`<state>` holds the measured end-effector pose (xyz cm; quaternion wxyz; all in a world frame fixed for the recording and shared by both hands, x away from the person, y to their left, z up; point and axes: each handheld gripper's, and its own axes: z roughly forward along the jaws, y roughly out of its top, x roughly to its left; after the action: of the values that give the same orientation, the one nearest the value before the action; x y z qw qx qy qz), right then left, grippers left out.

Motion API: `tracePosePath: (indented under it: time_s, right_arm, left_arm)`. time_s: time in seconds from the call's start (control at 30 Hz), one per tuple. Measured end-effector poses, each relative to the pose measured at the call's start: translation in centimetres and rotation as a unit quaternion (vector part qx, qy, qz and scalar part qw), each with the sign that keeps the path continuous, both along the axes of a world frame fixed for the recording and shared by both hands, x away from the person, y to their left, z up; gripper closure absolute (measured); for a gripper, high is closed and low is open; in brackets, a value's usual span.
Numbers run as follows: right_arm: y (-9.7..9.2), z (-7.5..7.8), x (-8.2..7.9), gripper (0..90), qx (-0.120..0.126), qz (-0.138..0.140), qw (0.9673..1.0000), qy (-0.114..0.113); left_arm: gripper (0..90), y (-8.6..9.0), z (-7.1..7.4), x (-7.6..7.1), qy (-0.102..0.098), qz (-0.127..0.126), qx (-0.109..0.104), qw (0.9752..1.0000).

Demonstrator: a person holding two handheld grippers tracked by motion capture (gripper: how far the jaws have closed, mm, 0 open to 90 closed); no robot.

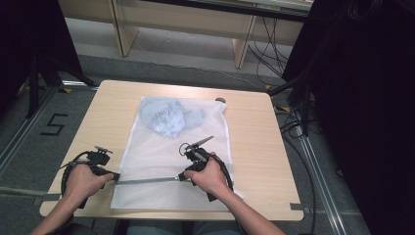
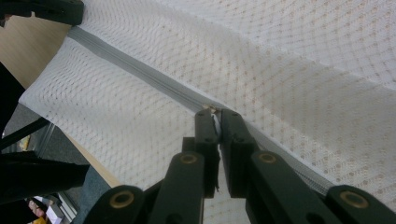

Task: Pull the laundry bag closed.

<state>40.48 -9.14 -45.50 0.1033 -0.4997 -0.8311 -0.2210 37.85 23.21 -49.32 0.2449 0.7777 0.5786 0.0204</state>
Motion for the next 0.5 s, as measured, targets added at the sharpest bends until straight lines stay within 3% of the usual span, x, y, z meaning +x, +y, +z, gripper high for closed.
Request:
tracePosePath:
  time_s: [0.17, 0.23, 0.4, 0.5]
  right_arm:
    - [-0.12, -0.09, 0.06, 87.0, 0.003, 0.006, 1.0, -0.006]
    - [-0.14, 0.03, -0.01, 87.0, -0.001, 0.0, 1.0, 0.009]
    - [-0.49, -0.11, 0.01, 87.0, 0.006, 0.005, 0.9999, -0.008]
    - [-0.54, -0.01, -0.05, 87.0, 0.004, 0.001, 1.0, 0.0]
  left_arm:
    - [89.9, -0.01, -0.01, -0.01, -0.001, 0.002, -0.001, 1.0]
    - [89.9, -0.09, -0.02, -0.02, -0.001, 0.004, -0.002, 1.0]
    - [89.9, -0.08, -0.02, -0.01, -0.001, 0.003, -0.003, 1.0]
    - [89.9, -0.09, -0.02, -0.01, -0.001, 0.004, -0.002, 1.0]
